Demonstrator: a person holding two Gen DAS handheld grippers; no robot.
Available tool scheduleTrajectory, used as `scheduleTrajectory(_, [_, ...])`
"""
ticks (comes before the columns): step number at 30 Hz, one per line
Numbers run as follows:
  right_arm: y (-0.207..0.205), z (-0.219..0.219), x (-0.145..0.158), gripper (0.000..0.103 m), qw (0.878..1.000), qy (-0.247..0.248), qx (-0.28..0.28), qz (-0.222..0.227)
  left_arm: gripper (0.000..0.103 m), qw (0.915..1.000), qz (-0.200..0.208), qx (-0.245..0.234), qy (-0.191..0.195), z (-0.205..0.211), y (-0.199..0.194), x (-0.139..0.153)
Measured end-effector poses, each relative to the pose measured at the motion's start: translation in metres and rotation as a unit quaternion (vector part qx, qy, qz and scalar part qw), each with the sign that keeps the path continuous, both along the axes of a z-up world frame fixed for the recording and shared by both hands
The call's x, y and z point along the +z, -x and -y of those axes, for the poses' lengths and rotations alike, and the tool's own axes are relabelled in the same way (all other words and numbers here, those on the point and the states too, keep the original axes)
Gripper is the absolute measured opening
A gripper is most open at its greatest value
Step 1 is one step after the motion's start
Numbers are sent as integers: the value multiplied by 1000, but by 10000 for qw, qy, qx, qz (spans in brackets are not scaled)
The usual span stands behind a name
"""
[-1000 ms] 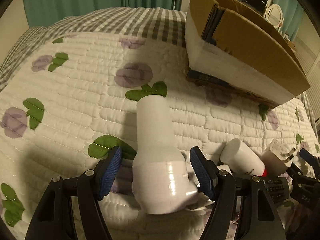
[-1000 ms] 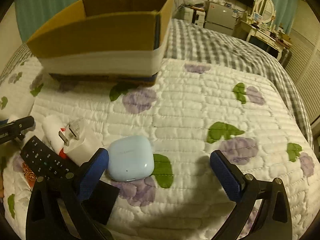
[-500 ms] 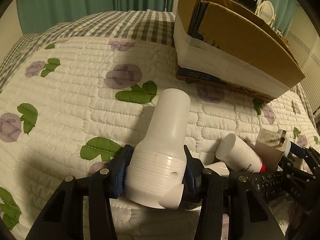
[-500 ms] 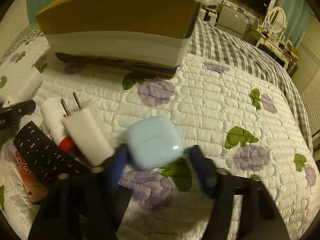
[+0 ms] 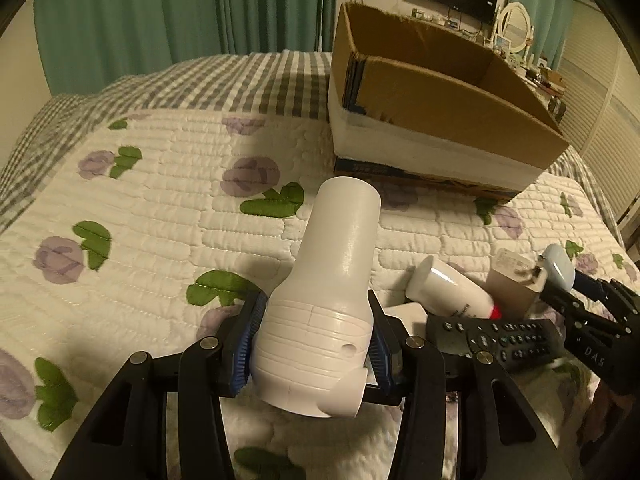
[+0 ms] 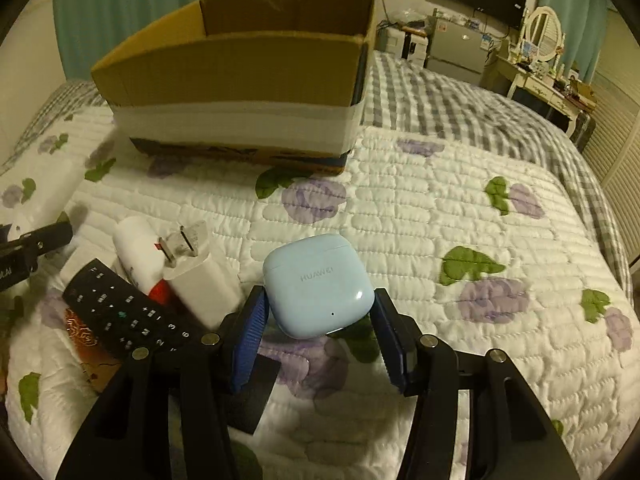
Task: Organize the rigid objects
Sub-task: 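Lift the hair dryer and earbud case and carry both over the cardboard box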
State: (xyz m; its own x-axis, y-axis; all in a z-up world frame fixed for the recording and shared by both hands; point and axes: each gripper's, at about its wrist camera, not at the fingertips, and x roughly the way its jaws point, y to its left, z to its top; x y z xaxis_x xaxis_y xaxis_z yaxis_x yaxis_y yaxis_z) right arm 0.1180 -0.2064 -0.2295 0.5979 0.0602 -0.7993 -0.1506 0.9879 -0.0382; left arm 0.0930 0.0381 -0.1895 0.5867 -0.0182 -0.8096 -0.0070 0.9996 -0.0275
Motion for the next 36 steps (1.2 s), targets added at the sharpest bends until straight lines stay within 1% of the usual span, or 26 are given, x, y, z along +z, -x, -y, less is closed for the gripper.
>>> scheduleTrajectory(3, [8, 1, 11, 52, 9999, -16, 6, 166, 49, 9999, 122, -17, -15, 1, 9, 11])
scheduleTrajectory(5, [16, 1, 20, 52, 9996, -7, -9, 279, 49, 9998, 175, -22, -6, -2, 6, 16])
scheduleTrajectory(10, [33, 1, 47, 52, 9978, 15, -57, 658, 49, 9990, 434, -51, 26, 3, 22, 42])
scheduleTrajectory(14, [49, 1, 79, 52, 9948, -18, -59, 1016, 49, 9980, 627, -69, 93, 6, 34, 62])
scheduleTrajectory(19, [73, -1, 122, 52, 9889, -138, -43, 1482, 49, 9949, 968, -139, 238, 13, 54, 95])
scheduleTrajectory(20, [76, -1, 128, 52, 9879, -156, -41, 1544, 49, 9935, 1089, -160, 286, 15, 61, 106])
scheduleTrajectory(23, [92, 0, 153, 52, 9834, -245, -54, 1798, 49, 9905, 1313, -204, 341, 17, 71, 126])
scheduleTrajectory(24, [97, 1, 162, 52, 9814, -275, -61, 1898, 49, 9884, 1458, -239, 363, 19, 77, 138])
scheduleTrajectory(25, [102, 2, 169, 52, 9797, -296, -68, 1979, 49, 9876, 1507, -251, 371, 19, 80, 141])
scheduleTrajectory(28, [116, 3, 192, 52, 9738, -389, -91, 2240, 49, 9815, 1836, -342, 423, 21, 92, 168])
scheduleTrajectory(32, [130, 3, 222, 52, 9654, -488, -86, 2560, 49, 9739, 2179, -462, 426, 25, 101, 194])
scheduleTrajectory(36, [138, -1, 244, 52, 9582, -500, -22, 2815, 49, 9672, 2441, -529, 457, 26, 105, 214])
